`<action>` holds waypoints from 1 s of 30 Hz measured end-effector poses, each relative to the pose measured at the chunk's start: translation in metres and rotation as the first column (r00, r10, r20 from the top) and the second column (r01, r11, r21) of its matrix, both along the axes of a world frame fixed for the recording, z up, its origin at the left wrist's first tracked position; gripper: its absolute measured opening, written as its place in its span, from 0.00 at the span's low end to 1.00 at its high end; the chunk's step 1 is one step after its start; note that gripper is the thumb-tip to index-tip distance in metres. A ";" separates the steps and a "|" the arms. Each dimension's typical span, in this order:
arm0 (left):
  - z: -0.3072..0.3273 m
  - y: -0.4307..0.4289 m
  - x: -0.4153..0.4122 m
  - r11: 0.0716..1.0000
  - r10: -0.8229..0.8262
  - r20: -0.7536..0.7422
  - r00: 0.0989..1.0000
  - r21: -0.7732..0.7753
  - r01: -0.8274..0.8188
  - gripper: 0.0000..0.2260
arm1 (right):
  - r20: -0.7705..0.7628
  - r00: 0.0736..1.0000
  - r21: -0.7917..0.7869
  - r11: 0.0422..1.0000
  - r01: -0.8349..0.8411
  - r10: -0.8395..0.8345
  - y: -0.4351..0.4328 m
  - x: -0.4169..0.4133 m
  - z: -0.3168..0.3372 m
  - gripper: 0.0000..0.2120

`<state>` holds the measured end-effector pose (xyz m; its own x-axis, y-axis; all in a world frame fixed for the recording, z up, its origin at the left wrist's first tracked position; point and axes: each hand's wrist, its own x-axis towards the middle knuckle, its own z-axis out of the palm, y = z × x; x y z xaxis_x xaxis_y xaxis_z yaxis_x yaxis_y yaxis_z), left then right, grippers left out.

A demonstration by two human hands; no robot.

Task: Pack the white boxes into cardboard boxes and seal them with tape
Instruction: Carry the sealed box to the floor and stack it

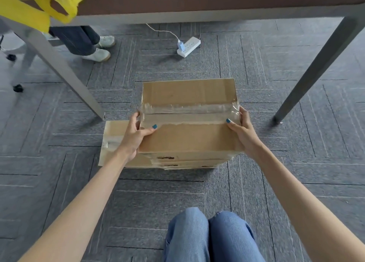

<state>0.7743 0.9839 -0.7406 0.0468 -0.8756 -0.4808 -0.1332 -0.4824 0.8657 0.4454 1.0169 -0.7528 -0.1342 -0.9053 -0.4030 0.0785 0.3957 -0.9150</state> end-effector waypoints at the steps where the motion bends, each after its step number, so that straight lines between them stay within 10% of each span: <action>1: 0.002 0.001 -0.002 1.000 -0.014 0.020 1.000 0.009 0.014 0.37 | -0.027 0.999 0.010 1.000 -0.017 0.017 -0.001 -0.001 -0.001 0.31; 11: 0.056 0.011 -0.005 0.956 -0.267 0.459 0.848 0.014 0.293 0.36 | -0.645 0.709 0.177 0.959 -0.223 0.284 0.005 0.000 0.048 0.37; 17: 0.150 0.026 -0.022 0.795 -0.496 0.716 0.491 0.148 0.588 0.29 | -0.718 0.548 0.247 0.894 -0.374 0.428 0.026 0.013 0.148 0.30; 30: 0.375 0.073 -0.084 0.594 -0.556 0.811 0.181 0.237 0.769 0.22 | -0.815 0.220 0.371 0.774 -0.514 0.537 0.085 0.035 0.354 0.24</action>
<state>0.6905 1.0567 -0.3657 -0.3694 -0.8256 -0.4266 -0.9262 0.2900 0.2409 0.4799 1.1016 -0.3983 0.1019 -0.9082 -0.4060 -0.9447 0.0396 -0.3256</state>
